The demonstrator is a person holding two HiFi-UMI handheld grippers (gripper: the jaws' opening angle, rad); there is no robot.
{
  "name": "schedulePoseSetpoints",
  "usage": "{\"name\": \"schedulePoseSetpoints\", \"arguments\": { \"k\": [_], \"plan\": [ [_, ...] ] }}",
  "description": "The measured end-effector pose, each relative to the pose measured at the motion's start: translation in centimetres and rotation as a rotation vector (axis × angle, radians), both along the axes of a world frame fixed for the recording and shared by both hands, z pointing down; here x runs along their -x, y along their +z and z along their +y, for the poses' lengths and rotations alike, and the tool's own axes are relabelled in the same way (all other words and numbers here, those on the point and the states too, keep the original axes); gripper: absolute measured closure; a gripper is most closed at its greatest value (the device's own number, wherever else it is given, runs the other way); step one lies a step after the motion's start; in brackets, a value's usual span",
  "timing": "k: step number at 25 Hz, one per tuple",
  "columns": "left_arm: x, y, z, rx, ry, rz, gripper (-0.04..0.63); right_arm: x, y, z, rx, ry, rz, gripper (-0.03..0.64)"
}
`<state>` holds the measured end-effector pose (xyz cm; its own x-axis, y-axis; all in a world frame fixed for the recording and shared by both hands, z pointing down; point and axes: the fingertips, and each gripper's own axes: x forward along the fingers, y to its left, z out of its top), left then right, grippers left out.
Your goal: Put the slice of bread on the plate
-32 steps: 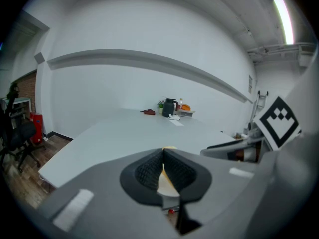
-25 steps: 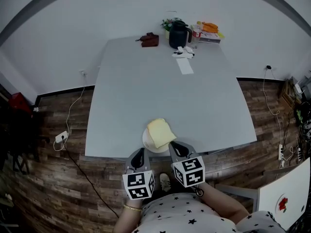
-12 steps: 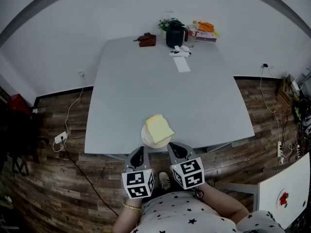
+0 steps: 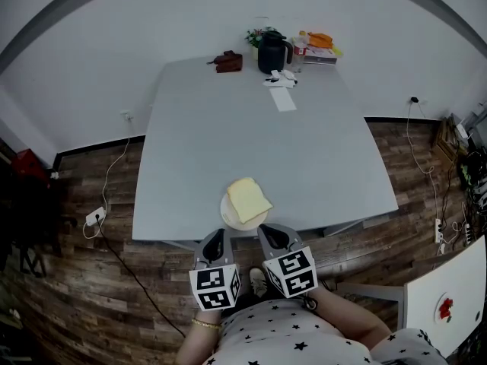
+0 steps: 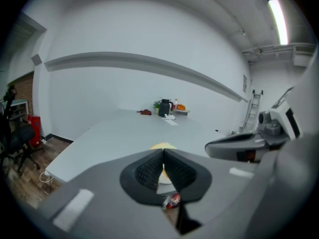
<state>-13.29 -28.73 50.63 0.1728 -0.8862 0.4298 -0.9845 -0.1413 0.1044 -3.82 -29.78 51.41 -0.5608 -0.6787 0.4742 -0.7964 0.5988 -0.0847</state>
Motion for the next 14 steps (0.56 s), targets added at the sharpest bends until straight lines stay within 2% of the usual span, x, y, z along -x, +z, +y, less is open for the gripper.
{"name": "schedulePoseSetpoints", "arguments": {
  "k": [14],
  "plan": [
    [0.5,-0.2,-0.7,-0.002,-0.007,-0.001,0.588,1.3,0.0,-0.4,-0.002,-0.035,0.005,0.618]
  ]
}}
